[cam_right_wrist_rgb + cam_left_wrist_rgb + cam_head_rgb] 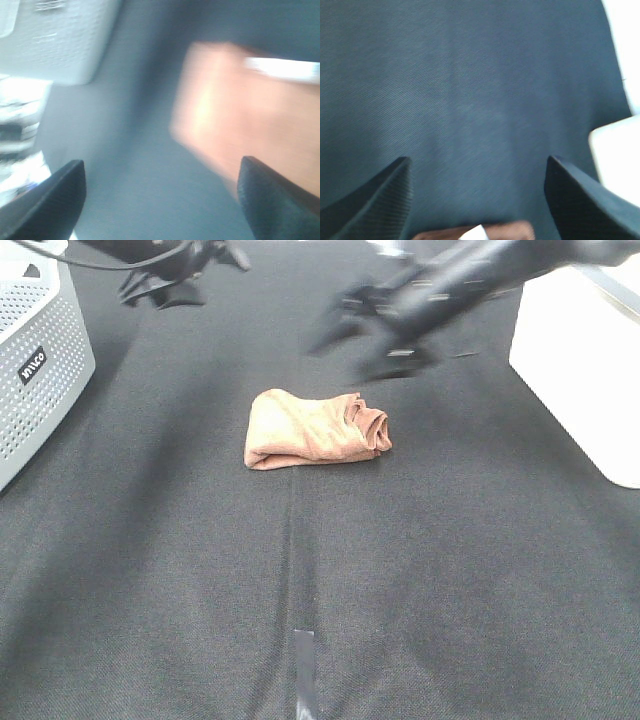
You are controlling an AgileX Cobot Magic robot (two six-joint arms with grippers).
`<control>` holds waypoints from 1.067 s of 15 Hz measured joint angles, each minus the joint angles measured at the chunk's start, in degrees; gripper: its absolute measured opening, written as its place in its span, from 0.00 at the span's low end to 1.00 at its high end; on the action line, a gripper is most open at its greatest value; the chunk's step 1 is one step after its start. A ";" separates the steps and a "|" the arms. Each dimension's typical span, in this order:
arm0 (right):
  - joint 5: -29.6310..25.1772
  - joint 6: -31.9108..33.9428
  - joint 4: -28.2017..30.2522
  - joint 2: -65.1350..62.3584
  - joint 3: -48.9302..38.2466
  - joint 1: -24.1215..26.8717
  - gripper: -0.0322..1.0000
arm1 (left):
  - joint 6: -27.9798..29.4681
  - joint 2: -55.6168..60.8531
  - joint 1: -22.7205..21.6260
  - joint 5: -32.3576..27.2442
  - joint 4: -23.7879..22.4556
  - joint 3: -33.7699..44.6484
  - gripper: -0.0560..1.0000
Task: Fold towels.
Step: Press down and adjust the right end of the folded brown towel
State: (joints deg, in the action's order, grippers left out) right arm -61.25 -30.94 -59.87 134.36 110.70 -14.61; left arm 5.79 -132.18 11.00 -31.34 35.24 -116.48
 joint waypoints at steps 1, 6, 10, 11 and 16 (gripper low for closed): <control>-0.06 -1.32 -1.32 1.32 0.06 -1.43 0.79 | 0.00 0.00 -0.11 -0.69 -0.52 0.00 0.71; 4.30 -2.06 2.06 7.16 0.06 -0.57 0.79 | -0.11 0.06 -0.11 -4.07 -1.15 0.00 0.71; 7.56 -1.20 2.58 7.28 0.06 3.67 0.79 | -0.17 0.06 -0.11 -5.33 -1.43 0.00 0.71; 7.62 -1.15 2.81 7.28 0.06 4.30 0.79 | -0.17 0.06 -0.11 -5.61 -1.43 0.00 0.71; 7.16 2.86 9.34 6.82 0.06 5.61 0.79 | -1.09 2.18 -0.11 -13.92 -5.04 0.00 0.71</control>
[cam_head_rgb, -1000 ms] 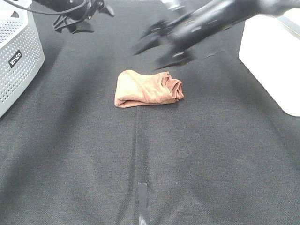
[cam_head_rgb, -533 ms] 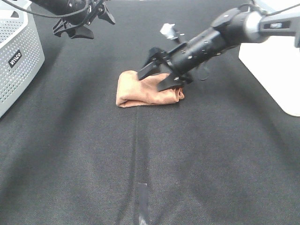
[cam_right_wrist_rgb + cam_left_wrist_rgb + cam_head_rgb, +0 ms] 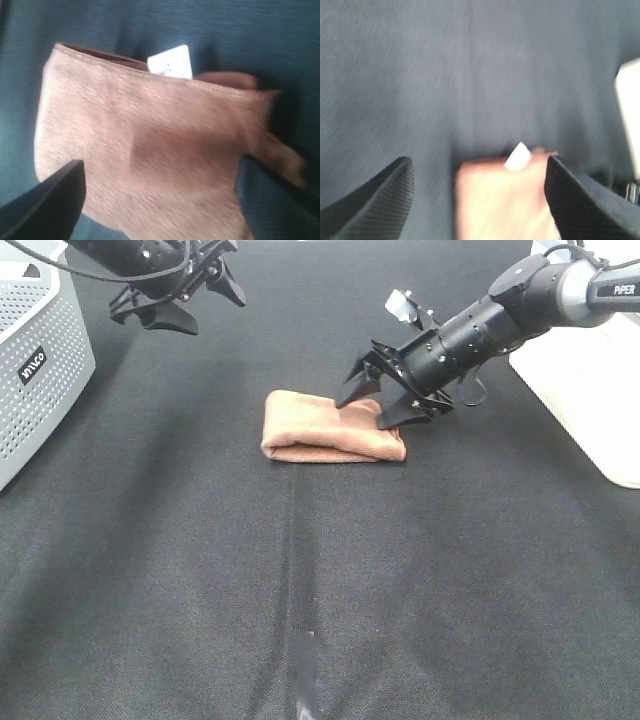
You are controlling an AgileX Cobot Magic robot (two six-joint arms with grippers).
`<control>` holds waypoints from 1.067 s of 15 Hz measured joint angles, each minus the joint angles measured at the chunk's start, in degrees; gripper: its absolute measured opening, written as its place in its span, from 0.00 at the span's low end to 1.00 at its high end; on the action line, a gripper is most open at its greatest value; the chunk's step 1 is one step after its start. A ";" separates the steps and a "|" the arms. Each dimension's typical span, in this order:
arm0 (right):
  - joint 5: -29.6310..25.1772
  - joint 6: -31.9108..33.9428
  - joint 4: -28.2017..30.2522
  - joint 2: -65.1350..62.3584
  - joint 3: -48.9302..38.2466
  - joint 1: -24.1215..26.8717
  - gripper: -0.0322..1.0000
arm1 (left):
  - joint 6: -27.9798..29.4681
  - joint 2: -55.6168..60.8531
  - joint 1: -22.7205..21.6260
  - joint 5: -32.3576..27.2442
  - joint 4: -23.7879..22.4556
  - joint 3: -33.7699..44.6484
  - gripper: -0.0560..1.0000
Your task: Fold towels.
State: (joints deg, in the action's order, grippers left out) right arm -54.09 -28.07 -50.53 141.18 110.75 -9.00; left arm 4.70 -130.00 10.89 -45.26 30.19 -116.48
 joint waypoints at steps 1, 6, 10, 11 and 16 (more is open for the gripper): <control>-0.63 0.17 1.03 -0.86 0.00 0.23 0.79 | -0.74 1.03 0.00 -2.58 -1.72 0.00 0.71; -7.16 0.69 3.95 -8.71 0.00 0.63 0.79 | -0.92 7.62 0.00 -14.61 -9.57 0.00 0.71; -14.32 6.07 7.68 -13.64 0.00 0.63 0.79 | 0.57 14.55 0.00 -22.12 -17.59 0.00 0.71; -14.90 6.47 8.94 -14.78 0.00 0.63 0.79 | 1.20 16.50 0.00 -23.55 -19.37 0.00 0.71; -15.01 14.73 22.75 -26.01 -2.75 0.63 0.79 | 1.95 28.53 0.00 -24.24 -26.18 5.44 0.71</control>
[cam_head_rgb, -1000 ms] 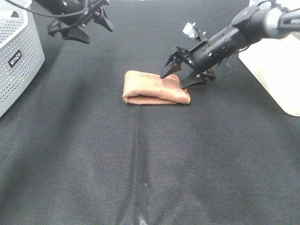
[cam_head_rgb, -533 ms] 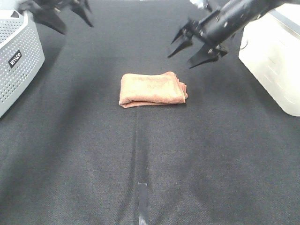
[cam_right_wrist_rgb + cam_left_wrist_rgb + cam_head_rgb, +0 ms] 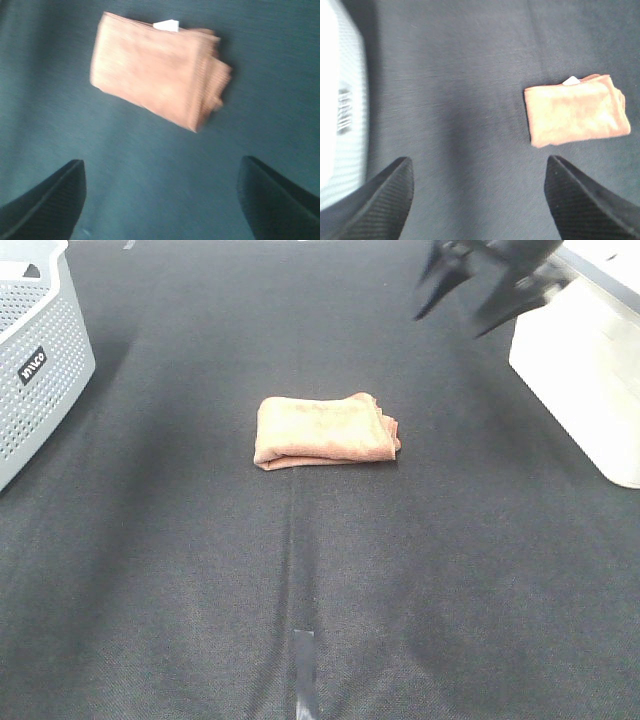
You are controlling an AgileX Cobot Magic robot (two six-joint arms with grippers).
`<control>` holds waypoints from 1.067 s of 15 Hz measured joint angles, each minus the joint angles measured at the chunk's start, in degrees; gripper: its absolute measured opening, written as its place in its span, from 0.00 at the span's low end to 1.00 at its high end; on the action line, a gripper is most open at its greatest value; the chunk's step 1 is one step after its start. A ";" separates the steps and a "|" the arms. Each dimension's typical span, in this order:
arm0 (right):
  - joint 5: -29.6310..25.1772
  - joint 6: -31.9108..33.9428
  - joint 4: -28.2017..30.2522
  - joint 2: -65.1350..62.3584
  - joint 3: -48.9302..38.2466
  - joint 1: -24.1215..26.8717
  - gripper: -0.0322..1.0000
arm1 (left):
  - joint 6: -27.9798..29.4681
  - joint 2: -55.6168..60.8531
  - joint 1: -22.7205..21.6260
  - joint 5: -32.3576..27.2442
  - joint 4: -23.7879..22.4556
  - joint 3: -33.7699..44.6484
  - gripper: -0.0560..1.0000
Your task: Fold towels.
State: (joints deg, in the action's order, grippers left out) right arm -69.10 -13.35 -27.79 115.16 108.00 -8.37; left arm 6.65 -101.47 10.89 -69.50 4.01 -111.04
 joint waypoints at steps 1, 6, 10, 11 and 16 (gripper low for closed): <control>0.00 0.00 0.00 0.00 0.00 0.00 0.79 | 0.00 0.00 0.00 0.00 0.00 0.00 0.71; -0.17 2.58 7.45 -20.68 -19.82 0.00 0.79 | 0.00 21.66 0.00 0.00 -3.21 26.64 0.71; 1.89 4.01 9.91 -43.09 -42.34 0.00 0.79 | 0.00 46.24 0.00 -0.23 -3.21 46.70 0.71; 3.09 4.87 10.20 -48.64 -47.84 0.00 0.79 | 0.00 52.71 0.00 -0.17 -3.21 50.53 0.71; 5.79 6.42 14.38 -73.91 -66.58 0.00 0.79 | -1.09 81.53 0.00 -0.34 -3.21 65.89 0.71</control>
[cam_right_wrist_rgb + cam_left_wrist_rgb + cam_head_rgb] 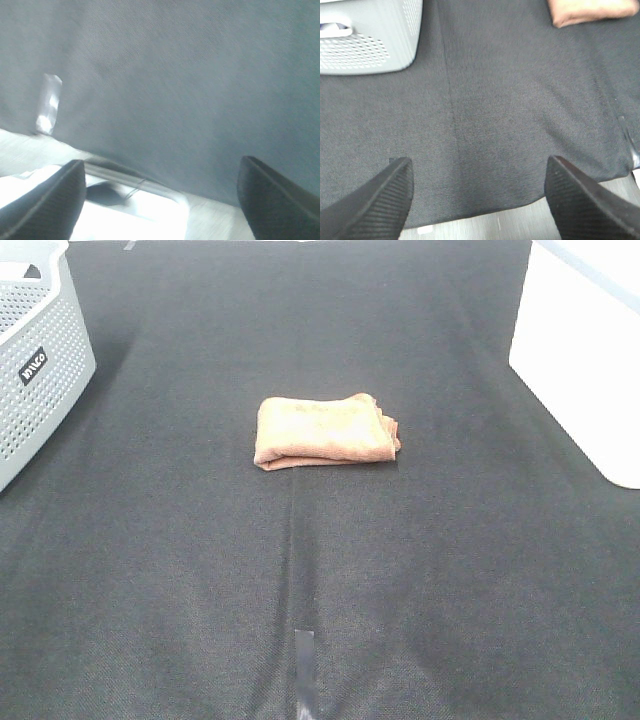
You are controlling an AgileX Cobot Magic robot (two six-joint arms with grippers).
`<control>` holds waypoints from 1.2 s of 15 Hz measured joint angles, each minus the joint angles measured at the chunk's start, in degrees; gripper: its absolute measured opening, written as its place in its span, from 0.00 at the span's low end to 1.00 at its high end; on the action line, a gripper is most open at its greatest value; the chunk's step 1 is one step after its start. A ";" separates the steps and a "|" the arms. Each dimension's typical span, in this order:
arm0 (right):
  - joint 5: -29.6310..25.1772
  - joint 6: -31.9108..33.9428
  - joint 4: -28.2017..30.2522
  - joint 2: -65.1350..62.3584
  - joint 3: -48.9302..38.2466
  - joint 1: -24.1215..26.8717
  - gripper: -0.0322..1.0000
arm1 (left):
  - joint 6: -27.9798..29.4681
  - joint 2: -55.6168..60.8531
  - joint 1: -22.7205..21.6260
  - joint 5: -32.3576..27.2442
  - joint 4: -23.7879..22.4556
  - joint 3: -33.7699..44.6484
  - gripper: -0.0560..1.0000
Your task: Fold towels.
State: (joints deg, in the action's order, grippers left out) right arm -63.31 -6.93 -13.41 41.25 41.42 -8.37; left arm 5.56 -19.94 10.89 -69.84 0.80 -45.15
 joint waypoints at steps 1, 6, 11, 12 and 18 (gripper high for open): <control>0.11 0.06 1.09 -6.53 -2.58 0.00 0.79 | -0.52 5.27 0.00 0.00 0.00 2.52 0.71; 0.06 3.27 7.10 -33.06 -10.08 0.00 0.79 | -6.02 20.23 0.00 -0.34 0.40 10.31 0.71; 1.66 2.35 8.42 -40.34 -12.38 0.00 0.79 | -11.46 20.28 0.00 6.59 3.95 15.18 0.71; 1.78 2.35 8.48 -40.34 -12.38 0.00 0.79 | -12.09 20.28 0.00 8.14 4.47 16.04 0.71; 1.78 2.35 8.48 -40.34 -12.43 0.00 0.79 | -12.26 20.28 0.00 9.22 5.96 16.44 0.71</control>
State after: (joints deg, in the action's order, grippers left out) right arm -61.54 -4.58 -4.93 0.92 28.99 -8.37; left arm -6.70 0.34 10.89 -60.62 6.76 -28.71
